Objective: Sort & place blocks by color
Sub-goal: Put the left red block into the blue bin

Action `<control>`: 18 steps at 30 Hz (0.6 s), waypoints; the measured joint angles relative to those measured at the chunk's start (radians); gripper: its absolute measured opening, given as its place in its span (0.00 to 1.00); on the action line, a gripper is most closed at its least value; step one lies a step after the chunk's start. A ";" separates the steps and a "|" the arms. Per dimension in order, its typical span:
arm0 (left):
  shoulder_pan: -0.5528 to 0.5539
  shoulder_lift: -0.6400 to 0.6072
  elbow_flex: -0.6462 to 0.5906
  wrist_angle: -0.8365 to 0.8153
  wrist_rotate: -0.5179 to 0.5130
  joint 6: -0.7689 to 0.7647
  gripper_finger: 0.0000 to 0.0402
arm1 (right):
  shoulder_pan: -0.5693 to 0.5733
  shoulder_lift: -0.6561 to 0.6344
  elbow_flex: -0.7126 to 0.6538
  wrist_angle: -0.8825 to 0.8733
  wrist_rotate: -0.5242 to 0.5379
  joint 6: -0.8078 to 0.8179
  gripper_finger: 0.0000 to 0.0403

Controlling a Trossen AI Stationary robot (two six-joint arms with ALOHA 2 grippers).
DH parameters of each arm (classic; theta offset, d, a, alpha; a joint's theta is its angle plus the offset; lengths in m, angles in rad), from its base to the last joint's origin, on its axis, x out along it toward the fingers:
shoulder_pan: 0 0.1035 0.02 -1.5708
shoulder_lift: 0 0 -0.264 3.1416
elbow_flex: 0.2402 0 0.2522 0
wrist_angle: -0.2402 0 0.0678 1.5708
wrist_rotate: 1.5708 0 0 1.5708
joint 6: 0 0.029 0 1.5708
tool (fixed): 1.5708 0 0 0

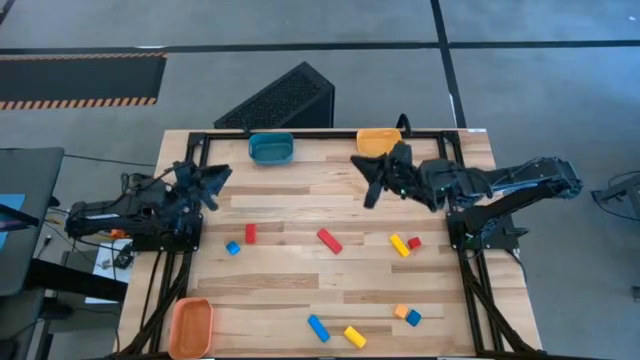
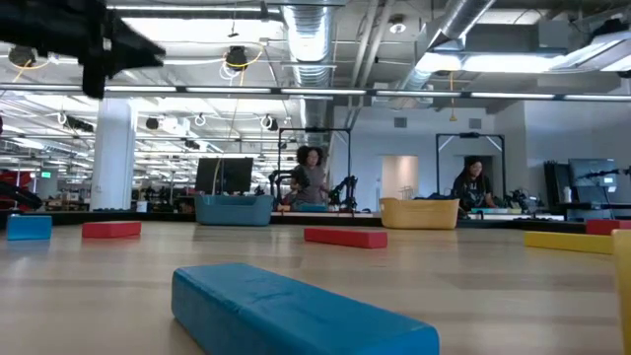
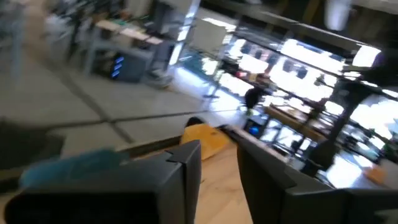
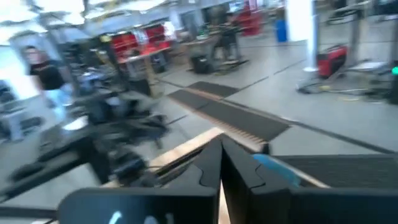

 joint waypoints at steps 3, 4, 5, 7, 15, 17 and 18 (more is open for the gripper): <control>-0.007 0.009 0.044 0.004 0.074 0.106 0.30 | -0.056 -0.021 0.000 -0.128 -0.028 0.072 0.15; -0.009 0.017 0.053 0.005 0.088 0.136 0.32 | -0.073 -0.031 0.000 -0.171 -0.048 0.098 0.17; -0.012 0.024 0.057 0.004 0.093 0.158 0.34 | -0.087 -0.041 0.000 -0.212 -0.066 0.121 0.19; -0.017 0.051 0.059 0.013 0.092 0.173 0.38 | -0.102 -0.062 0.000 -0.295 -0.106 0.160 0.23; -0.075 0.386 0.059 0.251 0.169 0.141 0.43 | -0.104 -0.153 0.000 -0.617 -0.138 0.248 0.42; -0.094 0.496 0.060 0.341 0.170 0.142 0.43 | -0.084 -0.182 0.000 -0.700 -0.152 0.277 0.45; -0.101 0.544 0.067 0.352 0.168 0.126 0.42 | -0.072 -0.197 0.000 -0.739 -0.158 0.308 0.47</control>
